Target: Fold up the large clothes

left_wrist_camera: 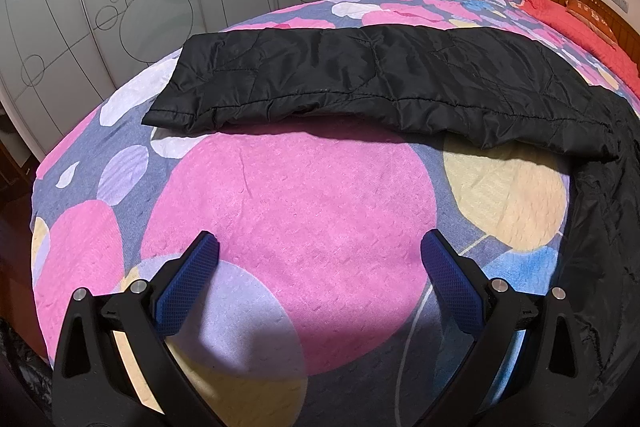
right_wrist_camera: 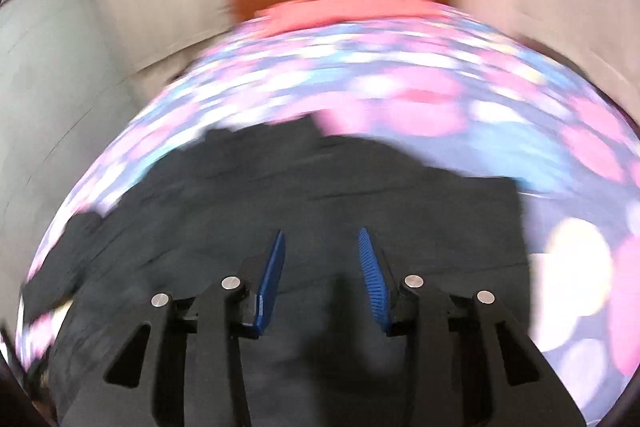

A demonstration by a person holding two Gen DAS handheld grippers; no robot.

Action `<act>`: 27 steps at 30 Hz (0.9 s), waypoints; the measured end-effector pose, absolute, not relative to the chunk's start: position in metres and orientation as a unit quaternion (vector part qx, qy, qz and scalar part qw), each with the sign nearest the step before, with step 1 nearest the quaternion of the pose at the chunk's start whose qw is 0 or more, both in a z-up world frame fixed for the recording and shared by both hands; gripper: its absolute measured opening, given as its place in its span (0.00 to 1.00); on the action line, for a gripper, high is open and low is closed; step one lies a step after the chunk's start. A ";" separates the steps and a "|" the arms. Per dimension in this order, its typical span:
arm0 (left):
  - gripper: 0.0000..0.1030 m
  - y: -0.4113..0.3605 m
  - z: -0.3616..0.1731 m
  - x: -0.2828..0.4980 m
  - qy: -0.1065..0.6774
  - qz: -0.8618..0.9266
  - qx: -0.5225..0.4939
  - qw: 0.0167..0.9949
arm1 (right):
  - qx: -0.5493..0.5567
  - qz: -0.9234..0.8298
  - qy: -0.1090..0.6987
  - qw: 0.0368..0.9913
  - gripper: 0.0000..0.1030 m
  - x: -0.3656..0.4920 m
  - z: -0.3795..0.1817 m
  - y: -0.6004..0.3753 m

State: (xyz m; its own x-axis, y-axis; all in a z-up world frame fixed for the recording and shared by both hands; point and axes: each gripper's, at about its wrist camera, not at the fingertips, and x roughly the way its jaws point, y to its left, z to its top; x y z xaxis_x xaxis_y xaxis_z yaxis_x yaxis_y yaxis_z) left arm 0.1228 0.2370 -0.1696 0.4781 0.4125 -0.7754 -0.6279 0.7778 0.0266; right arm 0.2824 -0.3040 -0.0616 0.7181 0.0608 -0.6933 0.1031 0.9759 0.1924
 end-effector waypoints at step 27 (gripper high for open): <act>0.98 0.238 -0.172 0.124 0.408 0.310 -0.127 0.850 | 0.046 -0.080 0.434 0.896 0.39 0.276 -0.119 -0.303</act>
State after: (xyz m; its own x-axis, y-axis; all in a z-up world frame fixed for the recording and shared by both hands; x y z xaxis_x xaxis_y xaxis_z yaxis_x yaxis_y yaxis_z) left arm 0.1244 0.2377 -0.1719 0.4757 0.4230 -0.7713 -0.6301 0.7756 0.0368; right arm 0.2762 -0.3034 -0.1187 0.6109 -0.1024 -0.7851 0.1830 0.9830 0.0142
